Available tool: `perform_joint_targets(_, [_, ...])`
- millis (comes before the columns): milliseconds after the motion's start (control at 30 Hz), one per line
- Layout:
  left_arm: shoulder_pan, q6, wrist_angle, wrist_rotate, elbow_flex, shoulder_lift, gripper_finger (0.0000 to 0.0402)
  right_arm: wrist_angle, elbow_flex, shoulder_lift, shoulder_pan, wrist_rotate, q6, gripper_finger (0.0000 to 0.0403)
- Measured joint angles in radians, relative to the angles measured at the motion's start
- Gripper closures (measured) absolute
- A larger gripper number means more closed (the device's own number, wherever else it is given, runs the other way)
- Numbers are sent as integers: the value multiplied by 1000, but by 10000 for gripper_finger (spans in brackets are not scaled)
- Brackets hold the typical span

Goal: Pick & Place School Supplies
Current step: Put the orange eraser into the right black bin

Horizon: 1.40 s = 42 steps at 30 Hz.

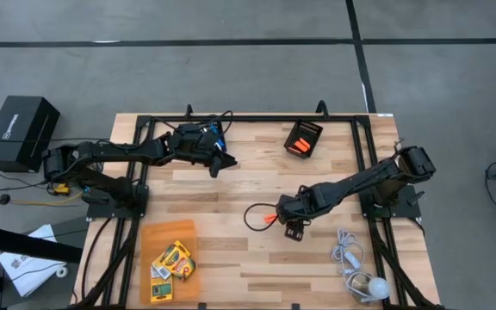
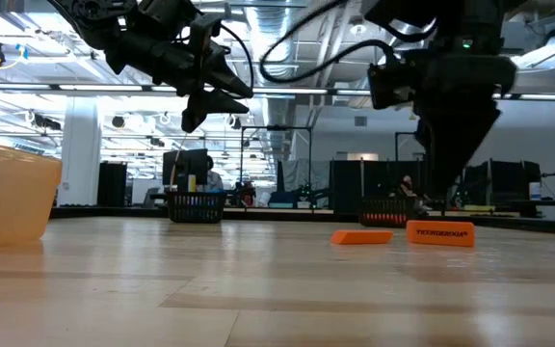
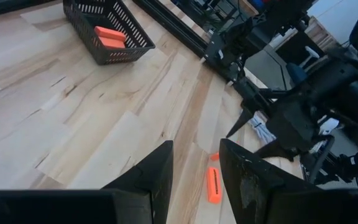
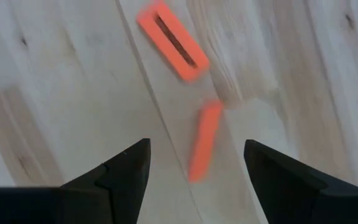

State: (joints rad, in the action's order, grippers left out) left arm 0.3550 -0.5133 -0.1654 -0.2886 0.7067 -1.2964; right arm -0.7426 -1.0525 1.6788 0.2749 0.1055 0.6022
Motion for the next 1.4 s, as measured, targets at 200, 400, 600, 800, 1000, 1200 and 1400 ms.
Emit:
perform_joint_targets(200, [0, 9, 0, -5, 0, 0, 276, 51, -2, 80, 11, -23, 0, 152])
perform_joint_targets(400, [0, 14, 2, -5, 0, 0, 276, 67, 0, 142, 13, -30, 0, 153])
perform_joint_targets(600, [0, 15, 5, -5, 0, 0, 276, 99, -1, 142, 8, -25, 0, 206])
perform_joint_targets(800, [0, 15, 6, -5, 0, 0, 276, 104, -2, 150, -16, -29, -23, 374])
perform_joint_targets(1000, [0, 15, 8, -5, 0, 0, 276, 110, -2, 152, -28, -30, -87, 376])
perform_joint_targets(1200, [0, 35, -1, -5, 0, 0, 276, 125, 1, 110, -67, -2, -115, 381])
perform_joint_targets(1400, [15, 44, -36, 5, 0, 0, 276, 119, -9, 12, -171, 13, -144, 381])
